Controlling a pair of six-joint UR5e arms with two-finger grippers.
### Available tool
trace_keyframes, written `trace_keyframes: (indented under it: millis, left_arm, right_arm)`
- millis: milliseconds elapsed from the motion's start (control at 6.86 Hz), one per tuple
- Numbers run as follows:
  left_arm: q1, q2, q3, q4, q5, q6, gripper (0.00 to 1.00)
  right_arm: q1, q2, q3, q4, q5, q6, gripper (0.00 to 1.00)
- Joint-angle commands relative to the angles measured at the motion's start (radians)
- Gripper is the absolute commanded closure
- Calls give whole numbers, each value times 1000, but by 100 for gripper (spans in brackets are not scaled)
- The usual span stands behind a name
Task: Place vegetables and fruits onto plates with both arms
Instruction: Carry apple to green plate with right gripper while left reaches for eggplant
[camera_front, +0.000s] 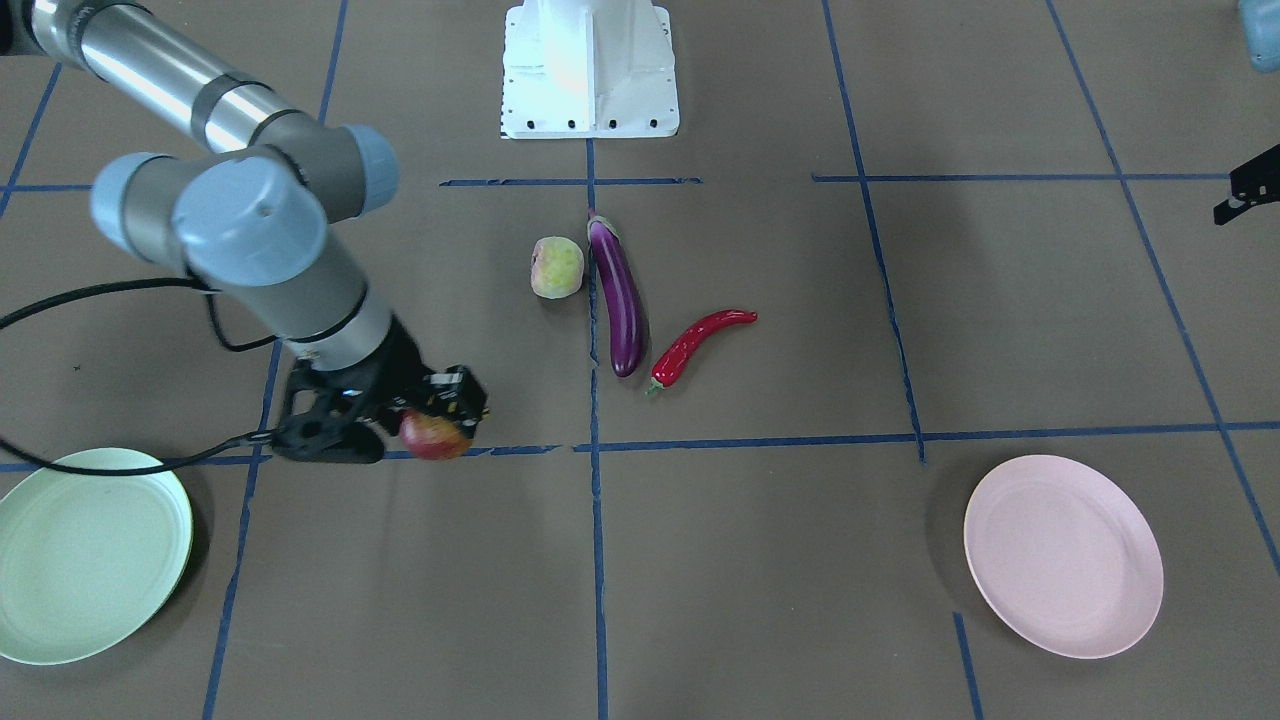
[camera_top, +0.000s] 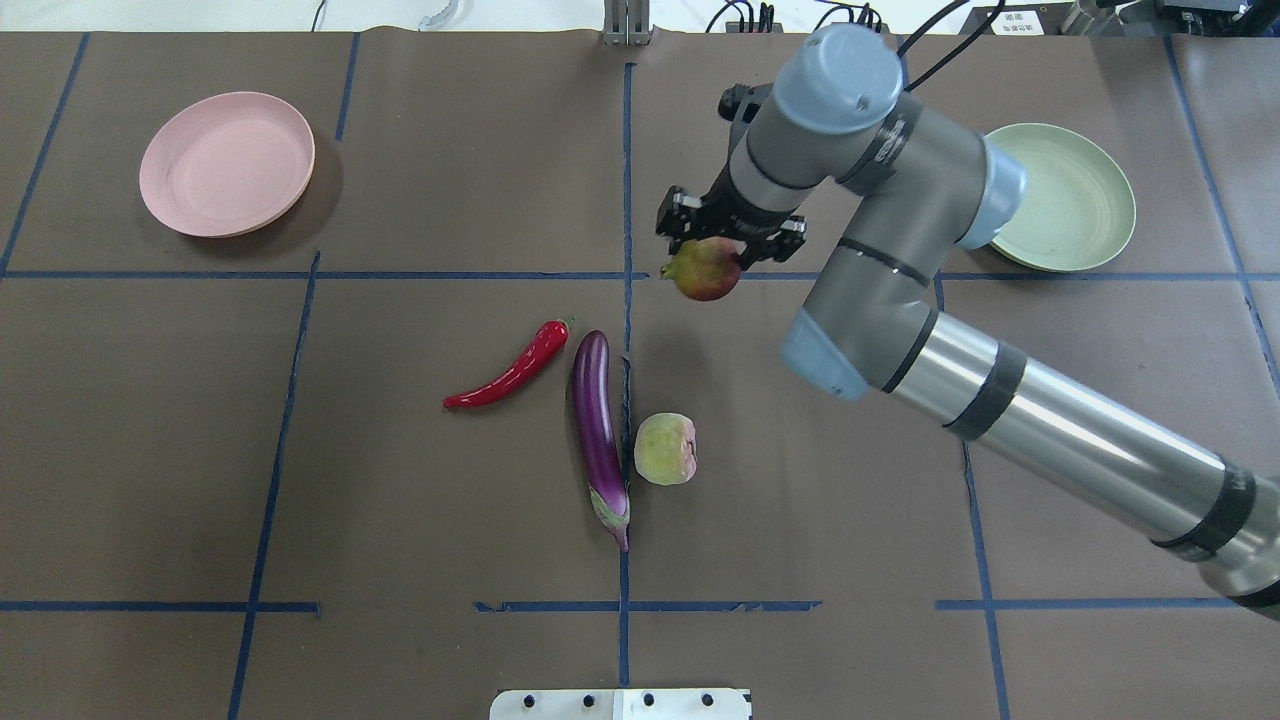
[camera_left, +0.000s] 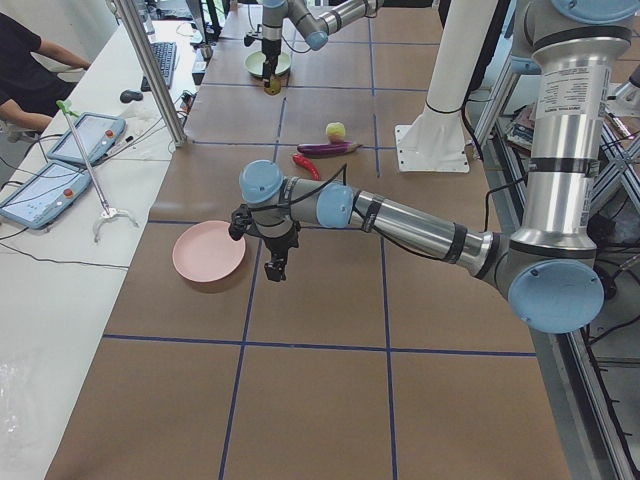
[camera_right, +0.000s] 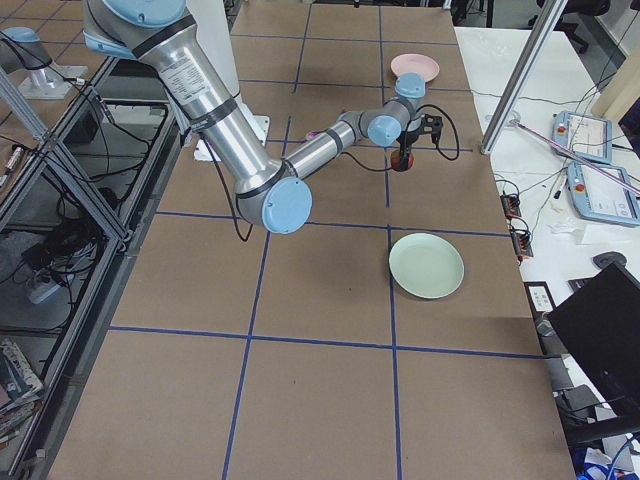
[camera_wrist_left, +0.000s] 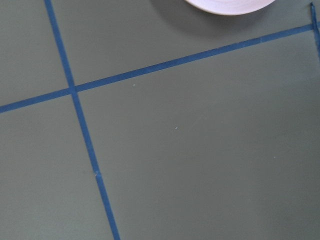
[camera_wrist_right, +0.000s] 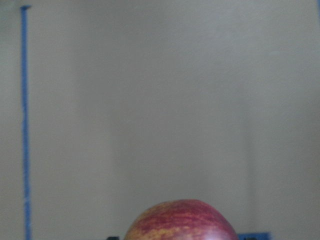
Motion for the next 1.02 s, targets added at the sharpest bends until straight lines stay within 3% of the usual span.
trace_keyframes:
  millis: [0, 146, 438, 729, 875]
  left_arm:
    - [160, -97, 4, -144, 9, -352, 0]
    - [243, -181, 2, -163, 13, -555, 0]
    - [546, -388, 13, -163, 219, -929, 0]
    - [731, -504, 66, -165, 379, -1085, 0]
    - [763, -559, 123, -165, 438, -1092, 0]
  right_arm:
    - [168, -61, -134, 2, 62, -267, 100]
    - [214, -63, -211, 3, 94, -364, 100]
    - [242, -62, -310, 26, 78, -403, 100]
    - [250, -66, -365, 75, 62, -406, 98]
    - [250, -68, -366, 74, 64, -405, 84]
